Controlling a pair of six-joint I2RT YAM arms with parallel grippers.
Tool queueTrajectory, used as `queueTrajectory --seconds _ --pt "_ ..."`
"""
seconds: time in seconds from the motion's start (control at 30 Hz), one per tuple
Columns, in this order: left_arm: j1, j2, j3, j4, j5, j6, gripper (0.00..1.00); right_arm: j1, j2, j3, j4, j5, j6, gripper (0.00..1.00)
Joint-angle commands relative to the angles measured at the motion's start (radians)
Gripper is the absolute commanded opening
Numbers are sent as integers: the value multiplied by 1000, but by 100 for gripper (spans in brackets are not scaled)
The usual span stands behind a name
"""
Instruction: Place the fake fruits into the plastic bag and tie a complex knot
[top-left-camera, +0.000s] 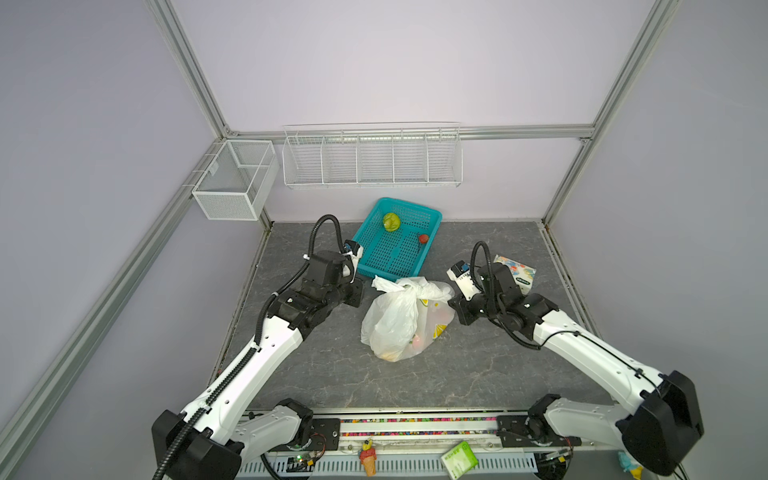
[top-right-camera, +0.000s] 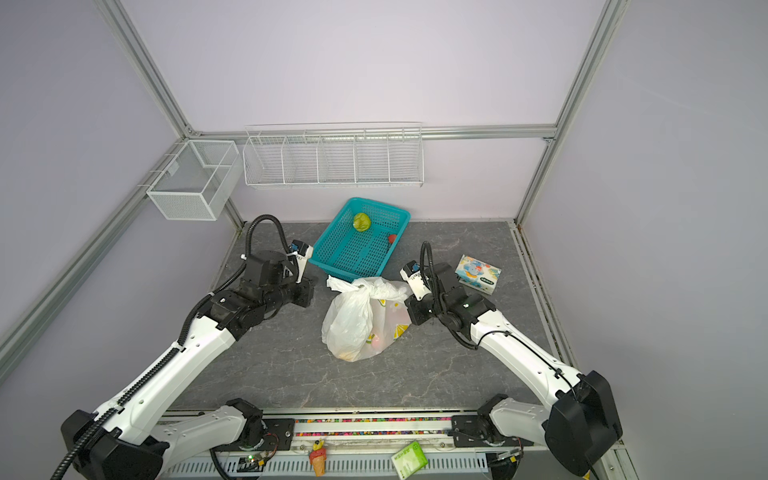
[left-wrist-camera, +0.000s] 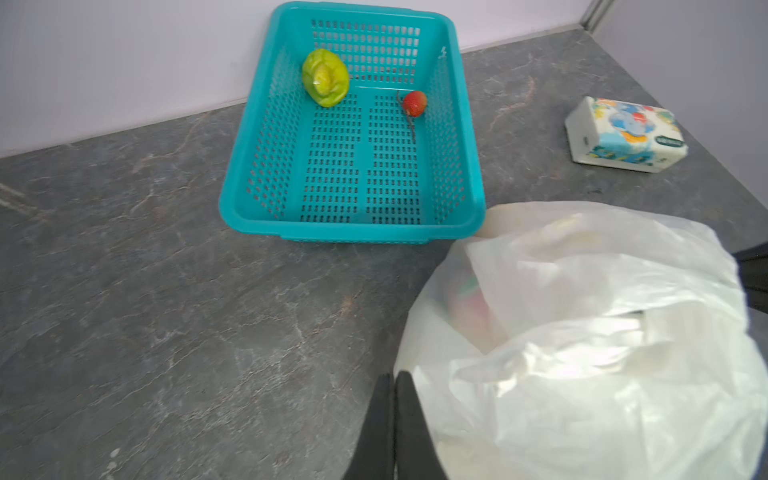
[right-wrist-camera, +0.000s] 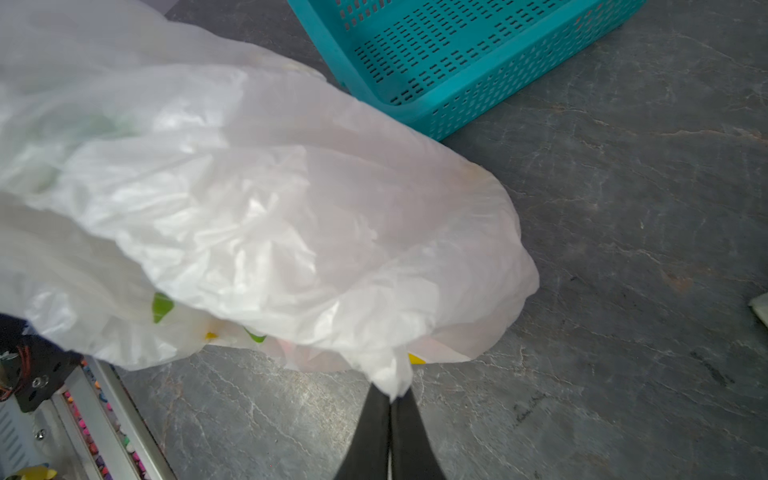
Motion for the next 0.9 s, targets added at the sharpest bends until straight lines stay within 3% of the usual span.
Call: queueTrajectory --seconds 0.0,0.2,0.33,0.5,0.73,0.87 --pt "1 -22 -5 -13 101 89 17 3 -20 5 19 -46 -38 7" --pt "1 12 68 -114 35 218 40 3 -4 23 24 -52 -38 7" --pt "1 43 103 -135 63 287 48 3 -5 32 20 -40 -43 7" --pt "0 62 122 -113 147 339 54 4 -7 41 3 -14 -54 7" --pt "2 134 154 -92 199 357 54 4 -14 40 6 -17 -49 7" --pt "2 175 180 -93 245 355 47 4 -14 37 6 -23 -50 16"
